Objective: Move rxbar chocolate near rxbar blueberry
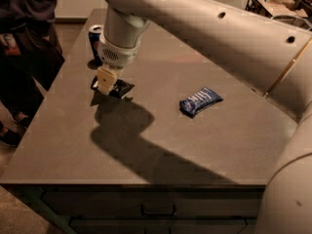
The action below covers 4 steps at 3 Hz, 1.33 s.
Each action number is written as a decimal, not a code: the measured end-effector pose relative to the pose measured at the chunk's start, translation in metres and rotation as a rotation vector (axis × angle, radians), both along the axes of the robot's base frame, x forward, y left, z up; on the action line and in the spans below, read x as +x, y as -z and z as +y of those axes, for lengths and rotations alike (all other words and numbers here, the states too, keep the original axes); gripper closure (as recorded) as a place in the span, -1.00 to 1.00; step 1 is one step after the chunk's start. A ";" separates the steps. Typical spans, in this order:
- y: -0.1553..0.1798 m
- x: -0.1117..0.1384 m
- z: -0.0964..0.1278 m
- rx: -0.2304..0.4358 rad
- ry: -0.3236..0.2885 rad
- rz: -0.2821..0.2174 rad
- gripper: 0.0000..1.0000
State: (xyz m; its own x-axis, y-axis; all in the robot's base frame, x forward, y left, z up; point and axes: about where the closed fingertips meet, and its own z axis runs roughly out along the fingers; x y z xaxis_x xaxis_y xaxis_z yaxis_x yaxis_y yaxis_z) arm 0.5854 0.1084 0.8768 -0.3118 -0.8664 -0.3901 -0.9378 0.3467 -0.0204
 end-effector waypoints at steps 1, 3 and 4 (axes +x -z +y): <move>-0.019 0.009 -0.044 -0.035 0.044 -0.013 1.00; -0.031 0.011 -0.135 -0.092 0.177 0.013 1.00; -0.024 0.007 -0.171 -0.118 0.243 0.035 0.70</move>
Offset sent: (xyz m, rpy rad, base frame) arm 0.0226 -0.1601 0.0467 -0.1208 0.0019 -0.1991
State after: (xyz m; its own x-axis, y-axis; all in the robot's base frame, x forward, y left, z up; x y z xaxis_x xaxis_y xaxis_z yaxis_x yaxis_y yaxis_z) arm 0.5927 -0.0628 0.9013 -0.5279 -0.8033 -0.2757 -0.8282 0.5589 -0.0428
